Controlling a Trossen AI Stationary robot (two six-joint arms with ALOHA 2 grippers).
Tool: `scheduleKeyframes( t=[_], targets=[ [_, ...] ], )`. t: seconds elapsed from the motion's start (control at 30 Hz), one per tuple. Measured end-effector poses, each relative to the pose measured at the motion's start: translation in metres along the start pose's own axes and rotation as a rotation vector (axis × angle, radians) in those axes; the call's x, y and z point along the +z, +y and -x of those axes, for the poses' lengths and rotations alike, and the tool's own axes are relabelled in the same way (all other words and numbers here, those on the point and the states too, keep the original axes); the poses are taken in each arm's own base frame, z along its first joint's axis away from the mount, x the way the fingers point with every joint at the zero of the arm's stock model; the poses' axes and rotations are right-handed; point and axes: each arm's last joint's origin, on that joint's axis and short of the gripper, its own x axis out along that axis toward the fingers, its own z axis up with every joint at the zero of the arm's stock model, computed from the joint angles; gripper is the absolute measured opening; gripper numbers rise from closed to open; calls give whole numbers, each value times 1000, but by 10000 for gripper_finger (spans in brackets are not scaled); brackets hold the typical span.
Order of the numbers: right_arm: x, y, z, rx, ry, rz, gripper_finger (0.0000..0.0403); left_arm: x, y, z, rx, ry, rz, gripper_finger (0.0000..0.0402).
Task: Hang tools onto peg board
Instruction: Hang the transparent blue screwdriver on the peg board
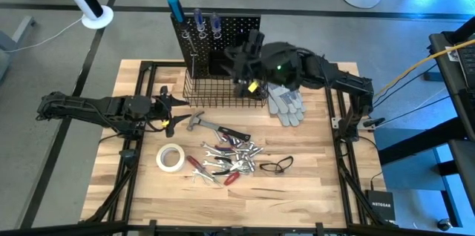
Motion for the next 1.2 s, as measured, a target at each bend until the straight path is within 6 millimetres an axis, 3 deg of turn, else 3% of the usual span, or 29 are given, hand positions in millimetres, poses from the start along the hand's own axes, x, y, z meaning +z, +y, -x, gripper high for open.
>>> scheduleKeyframes(
  t=[0.33, 0.5, 0.87, 1.0, 1.2],
  targets=[
    [-13, 11, 3, 77, 138, -7, 218, 0, 0, 0, 0, -1, -1, 210],
    [-20, -7, -11, 73, 111, -47, 218, 0, 0, 0, 0, -1, -1, 210],
    [-62, -81, -60, -78, 5, -229, 218, 0, 0, 0, 0, -1, -3, 210],
    [-73, -89, -73, -92, -46, -257, 218, 0, 0, 0, 0, -1, -2, 210],
    [-80, -82, -96, -37, -104, -242, 218, 0, 0, 0, 0, -1, -2, 210]
  ],
)
